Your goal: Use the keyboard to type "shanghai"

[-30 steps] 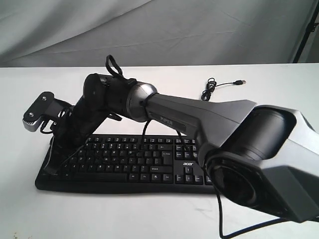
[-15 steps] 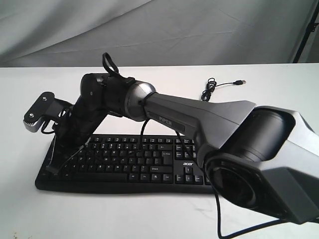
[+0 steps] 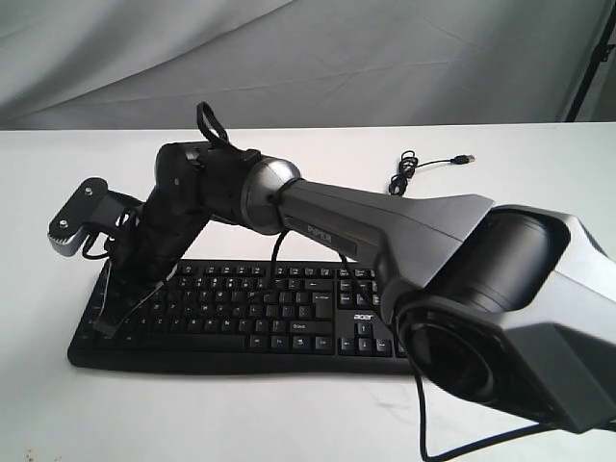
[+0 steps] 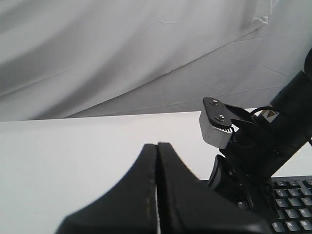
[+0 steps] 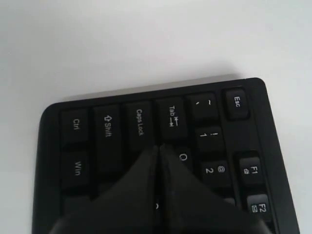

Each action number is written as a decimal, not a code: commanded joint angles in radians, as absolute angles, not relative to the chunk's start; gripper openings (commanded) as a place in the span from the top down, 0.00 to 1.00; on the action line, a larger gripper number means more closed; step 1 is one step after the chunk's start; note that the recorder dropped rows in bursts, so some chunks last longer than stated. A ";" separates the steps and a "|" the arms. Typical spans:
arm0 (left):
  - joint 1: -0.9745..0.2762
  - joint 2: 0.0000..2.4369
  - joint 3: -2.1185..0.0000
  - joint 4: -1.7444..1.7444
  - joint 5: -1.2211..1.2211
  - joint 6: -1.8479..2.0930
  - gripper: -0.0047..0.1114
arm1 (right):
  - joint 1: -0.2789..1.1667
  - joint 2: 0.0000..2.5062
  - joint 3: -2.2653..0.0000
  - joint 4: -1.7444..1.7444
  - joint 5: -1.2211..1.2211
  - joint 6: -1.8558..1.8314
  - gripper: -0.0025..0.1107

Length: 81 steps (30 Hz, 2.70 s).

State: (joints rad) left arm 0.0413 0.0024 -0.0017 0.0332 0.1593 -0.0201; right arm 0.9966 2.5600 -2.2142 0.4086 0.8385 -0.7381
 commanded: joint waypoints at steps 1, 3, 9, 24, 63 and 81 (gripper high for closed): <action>0.035 0.000 0.000 0.031 0.154 -0.023 0.96 | 1.001 2.560 -2.218 0.418 0.840 -0.755 0.98; 0.035 0.000 0.000 0.031 0.154 -0.023 0.96 | 1.003 2.569 -2.218 0.432 0.837 -0.763 0.98; 0.035 0.000 0.000 0.031 0.154 -0.023 0.96 | 1.003 2.578 -2.218 0.447 0.839 -0.773 0.98; 0.035 0.000 0.000 0.031 0.154 -0.023 0.96 | 1.002 2.454 -2.218 0.258 0.967 -0.670 0.98; 0.035 0.000 0.000 0.031 0.154 -0.023 0.96 | 0.947 2.172 -1.474 0.427 0.505 -0.699 0.98; 0.035 0.000 0.000 0.031 0.154 -0.023 0.96 | 0.947 2.199 -1.474 0.442 0.494 -0.714 0.98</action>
State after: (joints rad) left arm 0.0413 0.0024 -0.0017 0.0332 0.1593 -0.0201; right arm 0.9521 2.1975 -1.4747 0.4398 0.4954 -0.7038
